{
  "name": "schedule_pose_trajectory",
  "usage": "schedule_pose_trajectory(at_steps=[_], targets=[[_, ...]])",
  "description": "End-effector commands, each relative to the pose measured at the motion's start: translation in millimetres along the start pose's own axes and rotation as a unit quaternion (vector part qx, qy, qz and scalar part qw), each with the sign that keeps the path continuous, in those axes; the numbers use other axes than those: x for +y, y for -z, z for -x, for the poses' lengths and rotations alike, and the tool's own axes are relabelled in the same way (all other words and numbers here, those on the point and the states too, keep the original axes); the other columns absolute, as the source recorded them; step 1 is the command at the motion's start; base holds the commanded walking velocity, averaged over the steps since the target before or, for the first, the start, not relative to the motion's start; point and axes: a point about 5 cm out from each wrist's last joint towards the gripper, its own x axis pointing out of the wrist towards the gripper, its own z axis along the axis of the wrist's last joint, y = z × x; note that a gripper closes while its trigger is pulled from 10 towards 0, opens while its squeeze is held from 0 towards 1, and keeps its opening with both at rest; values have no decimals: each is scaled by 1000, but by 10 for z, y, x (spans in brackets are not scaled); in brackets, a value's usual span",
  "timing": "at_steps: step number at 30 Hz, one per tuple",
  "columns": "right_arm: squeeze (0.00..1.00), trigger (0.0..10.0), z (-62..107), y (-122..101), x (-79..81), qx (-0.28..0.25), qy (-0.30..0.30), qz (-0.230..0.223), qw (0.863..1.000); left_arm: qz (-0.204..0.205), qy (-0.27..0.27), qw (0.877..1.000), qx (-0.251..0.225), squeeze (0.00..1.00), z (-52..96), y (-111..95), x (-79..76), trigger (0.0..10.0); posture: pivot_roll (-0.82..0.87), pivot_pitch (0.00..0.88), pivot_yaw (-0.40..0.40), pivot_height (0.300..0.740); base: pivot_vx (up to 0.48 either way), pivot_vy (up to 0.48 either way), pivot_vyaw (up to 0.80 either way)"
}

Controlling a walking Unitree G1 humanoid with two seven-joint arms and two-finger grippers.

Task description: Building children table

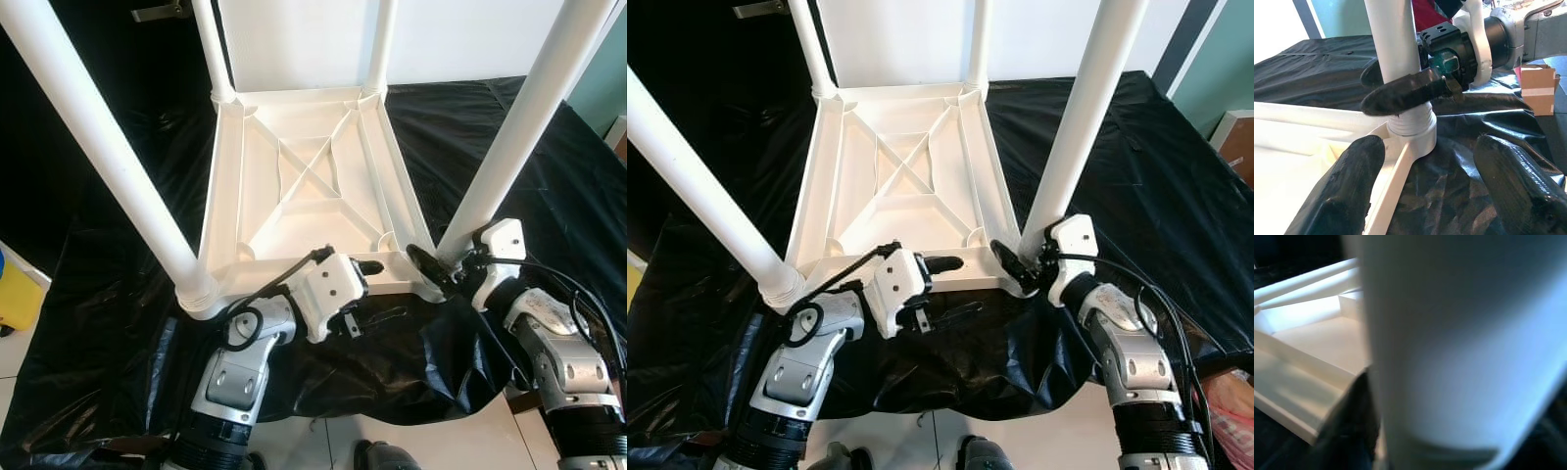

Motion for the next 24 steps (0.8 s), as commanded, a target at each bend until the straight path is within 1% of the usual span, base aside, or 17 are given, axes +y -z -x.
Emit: schedule_pose_trajectory(at_steps=[1,6,7,8,9,11,14,16,18,19,21,23,24], targets=[[0,0,-6,27,18,6,-12,3,1000,5,-91,996,5,0,17,28,73,10000,-142,128,41,740,0,0,0],[0,0,10,60,17,11,-12,3,1000,4,-90,996,6,0,16,29,71,10000,-144,128,42,740,0,0,0],[0,9490,17,74,19,15,-7,2,1000,5,-89,996,6,0,15,30,70,10000,-144,128,42,740,0,0,0],[0,9490,17,74,19,15,-7,2,1000,5,-89,996,6,0,15,30,70,10000,-144,128,42,740,0,0,0],[0,10000,19,84,20,16,-4,1,1000,5,-89,996,6,0,15,31,69,10000,-144,129,43,740,0,0,0],[0,10000,19,84,20,16,-4,1,1000,5,-89,996,6,0,15,31,69,10000,-144,129,43,740,0,0,0],[0,10000,11,93,51,26,34,-5,999,6,-88,996,7,0,17,32,65,10000,-145,130,40,740,0,0,0],[0,10000,11,93,51,26,34,-5,999,6,-88,996,7,0,17,32,65,10000,-145,130,40,740,0,0,0],[0,10000,-2,120,74,44,59,12,997,6,-87,996,7,0,15,33,63,10000,-148,131,40,740,0,0,0],[0,10000,-2,120,74,44,59,12,997,6,-87,996,7,0,15,33,63,10000,-148,131,40,740,0,0,0],[0,10000,-14,102,111,38,86,4,996,6,-85,996,6,0,8,34,54,10000,-153,129,40,740,0,0,0],[0,10000,-14,102,111,38,86,4,996,6,-85,996,6,0,8,34,54,10000,-153,129,40,740,0,0,0],[0,10000,-15,68,189,27,127,-20,991,7,-82,997,5,0,-4,33,45,10000,-158,127,42,740,0,0,0]])
